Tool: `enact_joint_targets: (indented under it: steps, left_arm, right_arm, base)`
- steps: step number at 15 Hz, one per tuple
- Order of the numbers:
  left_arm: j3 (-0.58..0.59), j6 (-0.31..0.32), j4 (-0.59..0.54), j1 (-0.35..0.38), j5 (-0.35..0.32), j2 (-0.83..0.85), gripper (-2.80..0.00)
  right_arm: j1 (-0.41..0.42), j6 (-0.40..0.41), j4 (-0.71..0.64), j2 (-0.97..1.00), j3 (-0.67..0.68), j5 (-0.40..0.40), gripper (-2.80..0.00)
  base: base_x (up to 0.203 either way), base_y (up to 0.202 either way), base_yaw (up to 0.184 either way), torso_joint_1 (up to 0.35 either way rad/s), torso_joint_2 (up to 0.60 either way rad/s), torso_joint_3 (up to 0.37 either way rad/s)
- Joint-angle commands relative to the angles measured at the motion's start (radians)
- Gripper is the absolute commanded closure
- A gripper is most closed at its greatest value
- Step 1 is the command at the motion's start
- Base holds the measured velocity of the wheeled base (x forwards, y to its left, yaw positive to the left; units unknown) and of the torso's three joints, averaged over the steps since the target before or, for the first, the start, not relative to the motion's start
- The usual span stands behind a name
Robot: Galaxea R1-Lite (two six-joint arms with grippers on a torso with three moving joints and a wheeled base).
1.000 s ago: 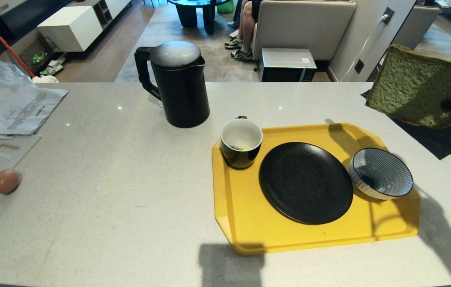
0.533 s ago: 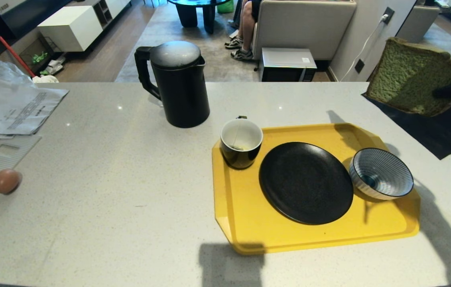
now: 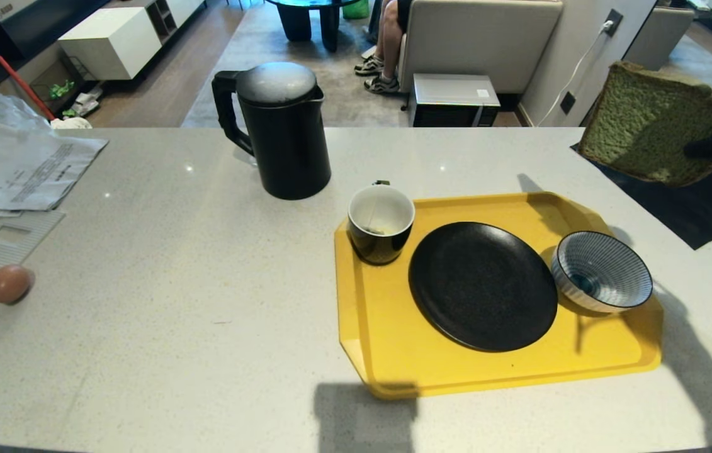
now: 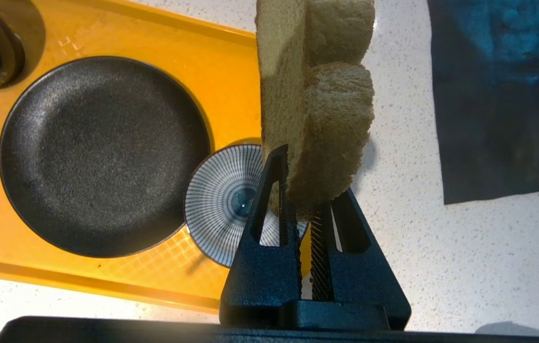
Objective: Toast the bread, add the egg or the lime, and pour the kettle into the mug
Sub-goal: Put the bread slices in the toaster
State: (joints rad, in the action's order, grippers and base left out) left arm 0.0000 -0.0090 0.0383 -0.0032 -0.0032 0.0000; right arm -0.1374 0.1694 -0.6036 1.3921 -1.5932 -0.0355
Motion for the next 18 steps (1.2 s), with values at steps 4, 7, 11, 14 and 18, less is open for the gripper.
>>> enact_joint_targets:
  steps: [4, 7, 11, 14, 18]
  left_arm:
    - [0.014, 0.0, 0.0, 0.0, 0.0, 0.0, 0.0]
    - [0.014, 0.0, 0.0, 0.0, 0.0, 0.0, 0.0]
    - [0.014, -0.001, 0.0, 0.0, 0.0, 0.0, 0.0]
    - [0.014, -0.003, 0.0, 0.0, 0.002, 0.0, 0.0]
    - [0.014, -0.003, 0.0, 0.0, 0.002, 0.0, 0.0]
  right_arm:
    - [-0.002, 0.002, -0.002, -0.001, 0.001, 0.003, 0.0]
    - [-0.002, 0.001, -0.002, 0.0, 0.002, 0.005, 0.0]
    - [-0.002, -0.001, -0.002, -0.001, 0.004, 0.006, 0.0]
    - [-0.002, -0.004, -0.002, -0.009, 0.022, 0.006, 0.0]
    - [-0.001, -0.029, -0.002, -0.031, 0.056, 0.003, 0.0]
  base:
    - [-0.172, 0.0, -0.002, -0.002, 0.0, 0.006]
    - [-0.023, 0.0, 0.0, -0.007, 0.0, 0.003]
    - [0.0, 0.0, 0.0, 0.0, 0.0, 0.0]
    - [0.0, 0.0, 0.0, 0.0, 0.0, 0.0]
    - [0.0, 0.0, 0.0, 0.0, 0.0, 0.0]
